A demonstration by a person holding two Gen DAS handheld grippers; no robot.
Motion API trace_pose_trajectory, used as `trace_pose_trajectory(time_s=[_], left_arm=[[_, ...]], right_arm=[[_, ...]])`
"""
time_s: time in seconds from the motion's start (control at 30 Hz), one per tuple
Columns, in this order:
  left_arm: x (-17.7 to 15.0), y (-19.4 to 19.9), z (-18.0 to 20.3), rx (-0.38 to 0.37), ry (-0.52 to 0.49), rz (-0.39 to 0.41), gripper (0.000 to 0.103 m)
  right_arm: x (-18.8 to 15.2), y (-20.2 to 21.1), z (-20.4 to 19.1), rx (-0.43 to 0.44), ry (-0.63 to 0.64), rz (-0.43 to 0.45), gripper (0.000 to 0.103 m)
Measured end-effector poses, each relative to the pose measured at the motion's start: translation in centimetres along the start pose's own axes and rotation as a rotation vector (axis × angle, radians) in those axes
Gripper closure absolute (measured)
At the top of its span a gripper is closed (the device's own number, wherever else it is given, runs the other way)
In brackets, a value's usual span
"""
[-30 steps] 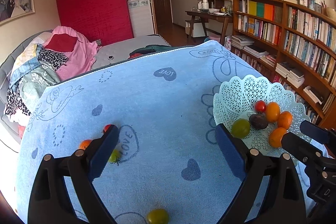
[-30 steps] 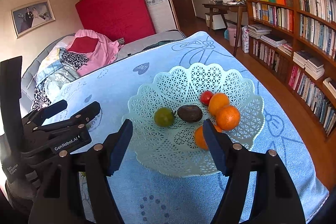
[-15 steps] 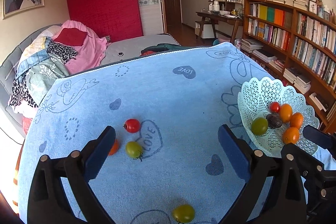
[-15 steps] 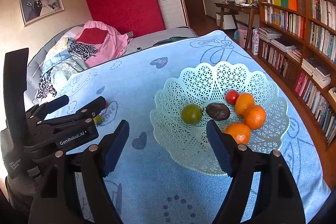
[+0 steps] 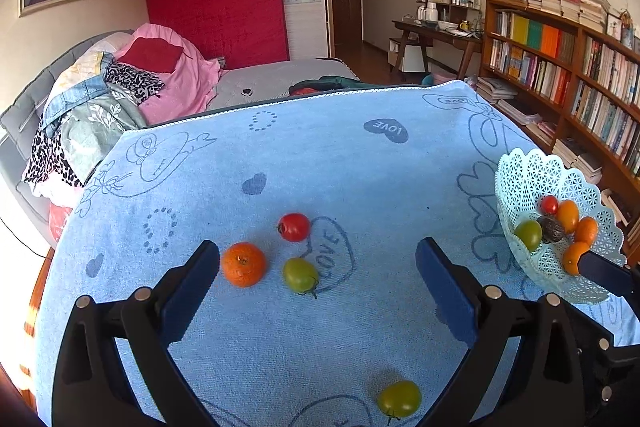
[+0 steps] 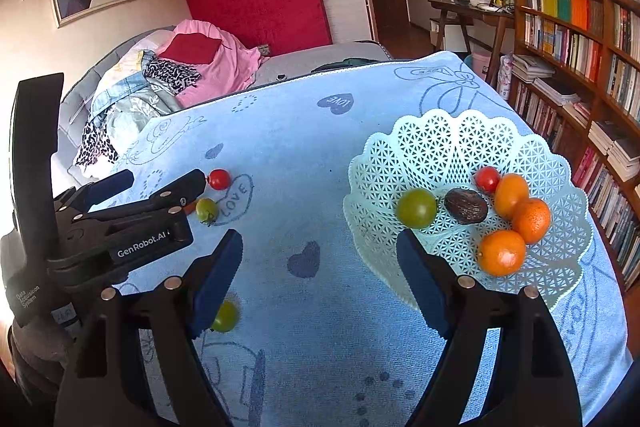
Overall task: Organize fruits
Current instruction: 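Move both open tools back toward the tangerine and green tomatoes on the towel, then grasp the tangerine with the left tool while the right tool grasps a green tomato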
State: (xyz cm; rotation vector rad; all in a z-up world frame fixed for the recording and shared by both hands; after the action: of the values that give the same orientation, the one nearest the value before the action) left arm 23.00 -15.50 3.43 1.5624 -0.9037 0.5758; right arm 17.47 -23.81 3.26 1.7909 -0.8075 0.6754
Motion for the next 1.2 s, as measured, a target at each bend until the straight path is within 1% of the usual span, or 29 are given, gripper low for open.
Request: trace_pose_trajectory(time_s=[0.3, 0.6, 0.7, 0.87, 1.2], left_arm=[[-1.1, -1.3, -2.9, 0.036, 0.022, -0.029, 0.005], [-3.2, -3.9, -7.0, 0.093, 0.06, -0.097, 0.005], [-3.7, -4.9, -7.7, 0.097, 0.068, -0.123, 0.005], [-4.1, -6.4, -8.2, 0.101, 0.066, -0.149, 0.006], [-3.8, -9.0, -6.6, 0.052, 0.024, -0.174, 0.02]], right_arm=[[-0.6, -2.0, -1.8, 0.027, 0.025, -0.041, 0.022], [-1.3, -3.9, -3.0, 0.051, 0.041, -0.086, 0.022], [-1.5, -4.5, -3.3, 0.061, 0.044, -0.1, 0.022], [-1.9, -5.2, -3.7, 0.073, 0.048, -0.116, 0.022], [-2.3, -6.1, -3.9, 0.084, 0.048, -0.136, 0.022]])
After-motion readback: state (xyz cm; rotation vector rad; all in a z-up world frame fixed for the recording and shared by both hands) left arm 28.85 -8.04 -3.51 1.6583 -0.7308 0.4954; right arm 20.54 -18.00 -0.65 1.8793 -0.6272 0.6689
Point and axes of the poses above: each gripper's, at about its wrist camera, not at the fingertips, and y roughly against the way its jaws point, z to its right, x to its top, the point moved 9 cm from there along -y, roughly the way its jaws point, and after that the axes turned 12 degrees about x, right-handed, at the moved point
